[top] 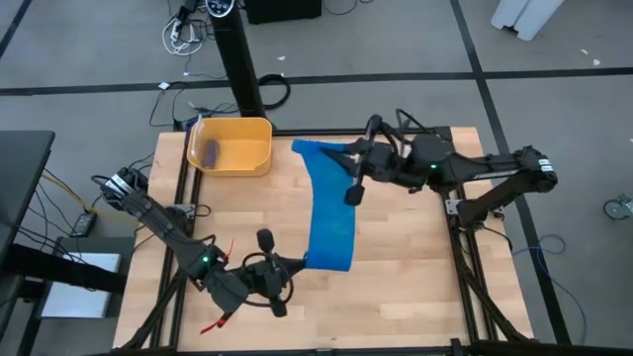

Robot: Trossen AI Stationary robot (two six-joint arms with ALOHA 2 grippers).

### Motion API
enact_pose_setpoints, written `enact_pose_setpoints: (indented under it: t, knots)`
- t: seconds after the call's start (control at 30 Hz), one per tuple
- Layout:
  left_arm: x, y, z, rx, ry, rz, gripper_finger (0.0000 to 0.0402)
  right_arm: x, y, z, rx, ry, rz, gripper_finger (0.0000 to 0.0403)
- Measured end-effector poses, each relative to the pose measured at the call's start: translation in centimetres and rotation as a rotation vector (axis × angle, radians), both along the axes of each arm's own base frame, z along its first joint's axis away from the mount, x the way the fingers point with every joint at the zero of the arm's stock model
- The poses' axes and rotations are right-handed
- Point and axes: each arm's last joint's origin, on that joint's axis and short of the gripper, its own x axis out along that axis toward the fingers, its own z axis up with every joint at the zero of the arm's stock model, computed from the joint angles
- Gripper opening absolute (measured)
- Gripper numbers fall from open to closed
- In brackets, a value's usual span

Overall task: Roll bandage
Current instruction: Roll the blue bandage

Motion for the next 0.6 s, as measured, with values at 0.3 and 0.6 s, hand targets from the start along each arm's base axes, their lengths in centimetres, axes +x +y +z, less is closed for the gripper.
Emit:
enact_pose_setpoints:
  t: [0.3,0.6]
  knots:
    - [0.1,-0.1,0.3,-0.034,-0.028,-0.009,0.0003,0.3,-0.9,-1.2,0.147,0.078,0.007,0.0150]
    - [0.1,-0.3,0.4,-0.052,-0.028,-0.064,0.0003,0.3,-1.5,-2.3,0.296,0.148,-0.008,0.0228]
